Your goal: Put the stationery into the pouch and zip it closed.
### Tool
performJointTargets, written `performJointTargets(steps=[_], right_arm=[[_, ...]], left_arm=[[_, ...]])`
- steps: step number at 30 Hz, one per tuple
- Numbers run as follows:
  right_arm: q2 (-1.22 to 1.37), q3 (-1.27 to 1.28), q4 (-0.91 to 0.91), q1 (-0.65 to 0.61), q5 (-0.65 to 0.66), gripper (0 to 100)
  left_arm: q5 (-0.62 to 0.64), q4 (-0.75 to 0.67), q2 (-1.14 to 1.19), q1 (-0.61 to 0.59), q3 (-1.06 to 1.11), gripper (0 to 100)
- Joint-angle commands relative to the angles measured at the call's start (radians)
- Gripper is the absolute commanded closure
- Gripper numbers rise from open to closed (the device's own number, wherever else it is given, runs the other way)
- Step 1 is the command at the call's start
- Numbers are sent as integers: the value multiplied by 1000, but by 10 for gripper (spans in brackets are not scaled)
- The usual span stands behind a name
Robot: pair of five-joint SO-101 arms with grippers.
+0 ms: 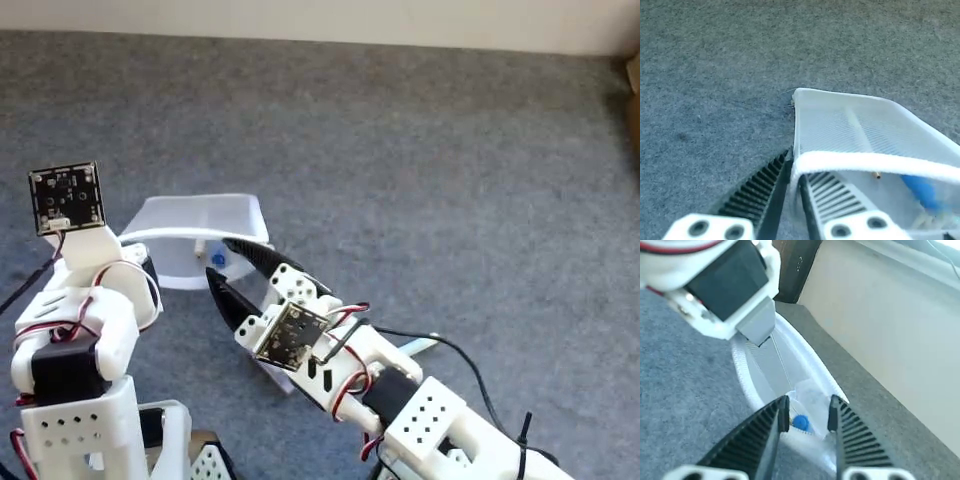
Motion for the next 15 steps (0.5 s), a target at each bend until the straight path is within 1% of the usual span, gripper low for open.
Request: performJointTargets(steps=[1,5,8,12,15], right_arm=[[-12,-2,10,4,11,852],[-28,-1,10,4,11,852],[-122,2,33,5,11,853],[-312,-7,249,28,11,853],[-433,-8,366,30,11,853]], left_arm=[[11,-26,5,-13,-4,989],[11,-26,5,-13,-4,989],[11,-26,5,-13,-4,989],[11,-26,5,-13,-5,989],[12,-28,5,-13,-8,989]])
